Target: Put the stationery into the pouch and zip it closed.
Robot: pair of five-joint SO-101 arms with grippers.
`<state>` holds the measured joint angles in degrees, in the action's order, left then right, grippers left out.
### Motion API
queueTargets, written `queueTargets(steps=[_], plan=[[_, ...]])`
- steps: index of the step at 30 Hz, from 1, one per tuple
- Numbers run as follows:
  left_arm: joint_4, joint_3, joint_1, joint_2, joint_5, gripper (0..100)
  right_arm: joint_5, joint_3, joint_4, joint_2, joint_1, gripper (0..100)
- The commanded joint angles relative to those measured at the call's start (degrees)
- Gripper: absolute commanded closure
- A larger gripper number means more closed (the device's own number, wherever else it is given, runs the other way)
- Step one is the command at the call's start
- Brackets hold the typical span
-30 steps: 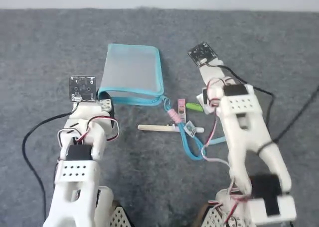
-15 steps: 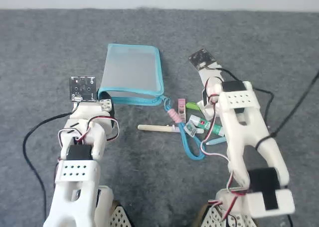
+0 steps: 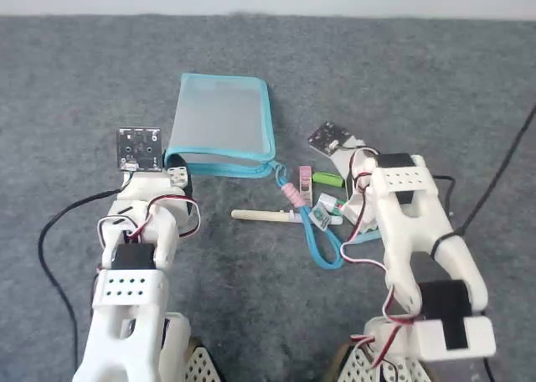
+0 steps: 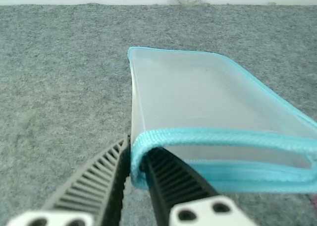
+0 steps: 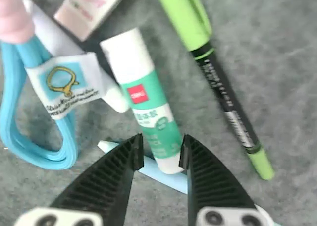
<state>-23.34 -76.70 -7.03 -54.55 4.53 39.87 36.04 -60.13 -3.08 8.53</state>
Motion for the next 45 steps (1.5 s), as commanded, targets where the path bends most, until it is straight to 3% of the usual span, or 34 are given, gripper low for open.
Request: queueTargets(steps=[1, 9, 13, 24, 35, 40, 45], plan=[[-0.09, 3.56, -0.35, 0.09, 0.53, 99, 0.70, -0.53, 2.07, 1.27, -1.01, 90.2], [0.00, 3.56, -0.35, 0.09, 0.53, 99, 0.44, -0.70, 2.33, 3.30, -3.03, 99.6], [0.09, 3.56, -0.18, 0.09, 0.53, 99, 0.18, -1.32, 0.22, 2.77, -4.70, 99.2], [0.09, 3.47, 0.00, 0.09, 0.53, 99, -7.21, -2.11, -9.98, -14.99, -3.38, 99.2], [-0.18, 3.47, 0.00, 0.09, 0.53, 99, -9.76, 0.53, -2.51, -2.86, -3.47, 98.7], [-0.18, 3.47, 0.00, 0.09, 0.53, 99, -9.41, -0.26, -2.42, 1.36, -3.74, 87.4], [-0.18, 3.47, 0.00, 0.09, 0.53, 99, -9.32, -0.26, -2.42, 2.33, -3.47, 89.8]])
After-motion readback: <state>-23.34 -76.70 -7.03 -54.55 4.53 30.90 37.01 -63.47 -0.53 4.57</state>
